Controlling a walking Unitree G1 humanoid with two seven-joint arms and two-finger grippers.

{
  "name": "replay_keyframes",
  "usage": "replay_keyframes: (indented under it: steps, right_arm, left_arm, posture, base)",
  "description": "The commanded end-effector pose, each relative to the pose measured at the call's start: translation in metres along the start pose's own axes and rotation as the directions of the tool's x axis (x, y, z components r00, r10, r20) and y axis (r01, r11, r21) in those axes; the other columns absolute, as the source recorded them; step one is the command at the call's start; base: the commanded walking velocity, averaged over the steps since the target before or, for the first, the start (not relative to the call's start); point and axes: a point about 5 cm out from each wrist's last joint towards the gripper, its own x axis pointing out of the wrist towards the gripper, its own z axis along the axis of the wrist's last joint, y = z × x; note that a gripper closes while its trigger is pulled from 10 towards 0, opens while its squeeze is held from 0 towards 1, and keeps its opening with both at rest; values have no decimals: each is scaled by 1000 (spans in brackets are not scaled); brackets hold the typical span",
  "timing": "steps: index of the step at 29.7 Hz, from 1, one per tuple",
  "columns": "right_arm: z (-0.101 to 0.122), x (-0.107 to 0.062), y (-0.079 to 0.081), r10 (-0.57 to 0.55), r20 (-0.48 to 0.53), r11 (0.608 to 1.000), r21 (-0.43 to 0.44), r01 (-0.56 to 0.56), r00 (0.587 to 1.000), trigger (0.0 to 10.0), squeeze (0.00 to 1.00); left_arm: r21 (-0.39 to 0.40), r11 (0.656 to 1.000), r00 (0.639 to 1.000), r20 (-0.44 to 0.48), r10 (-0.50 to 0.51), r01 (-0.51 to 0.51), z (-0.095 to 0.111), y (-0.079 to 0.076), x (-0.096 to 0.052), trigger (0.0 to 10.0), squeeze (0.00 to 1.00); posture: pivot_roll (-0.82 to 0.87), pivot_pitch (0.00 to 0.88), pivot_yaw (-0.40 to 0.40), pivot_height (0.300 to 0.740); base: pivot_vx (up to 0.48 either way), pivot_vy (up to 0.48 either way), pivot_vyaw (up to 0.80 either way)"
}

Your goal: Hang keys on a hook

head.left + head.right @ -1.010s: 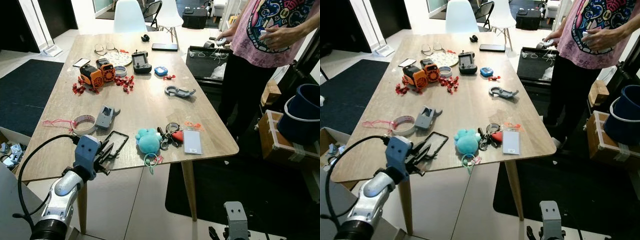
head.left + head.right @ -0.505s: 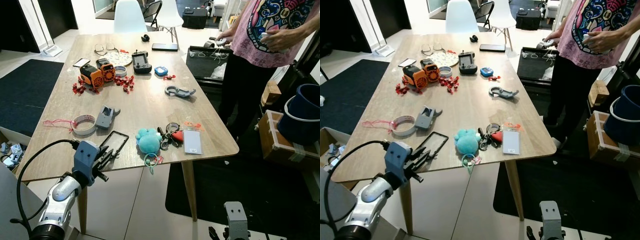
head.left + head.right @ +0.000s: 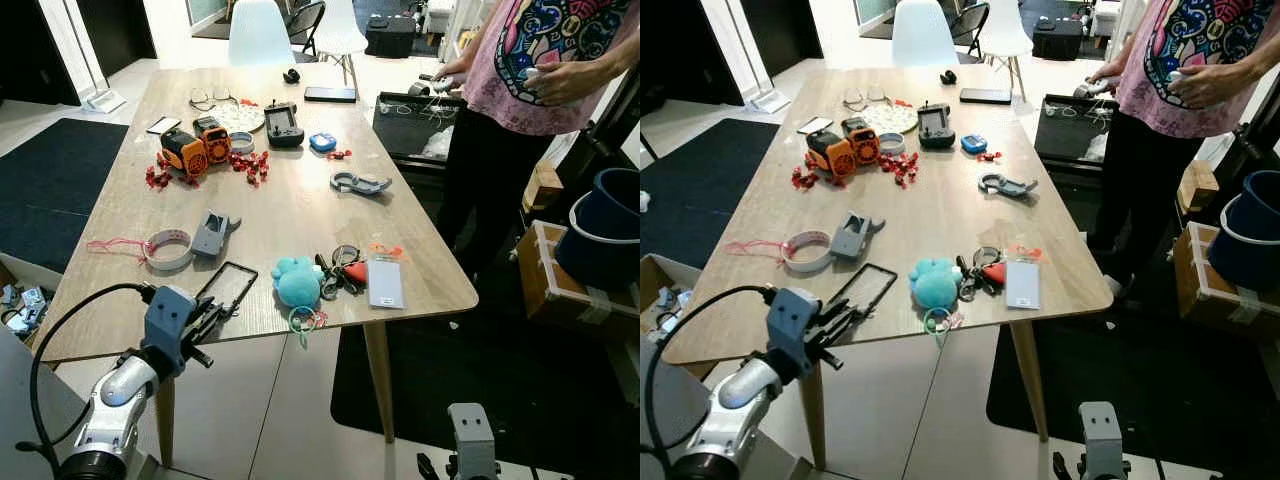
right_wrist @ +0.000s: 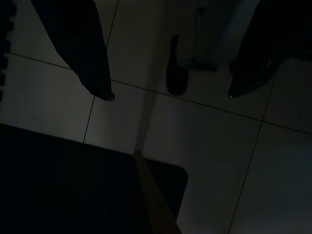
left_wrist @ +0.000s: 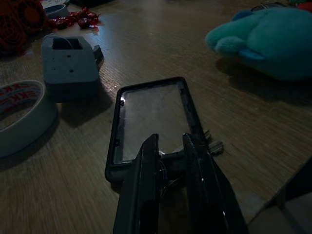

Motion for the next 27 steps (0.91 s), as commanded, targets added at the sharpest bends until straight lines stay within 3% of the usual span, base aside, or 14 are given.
replay_keyframes:
  steps: [1,27]
  right_arm:
    - [-6,-2,0,-8,-12,1000,20,8,1000,10000,0]
    - [-7,-2,0,-8,-15,1000,21,9,1000,10000,0]
  left_arm:
    - [15,1000,999,-28,25,-24,-5,10,-9,10000,0]
    - [26,1000,999,-48,14,-13,-13,15,-26,10000,0]
  posture:
    - [18,93,1,740]
    - [18,103,0,740]
  base:
    - [0,0,0]
    - [0,0,0]
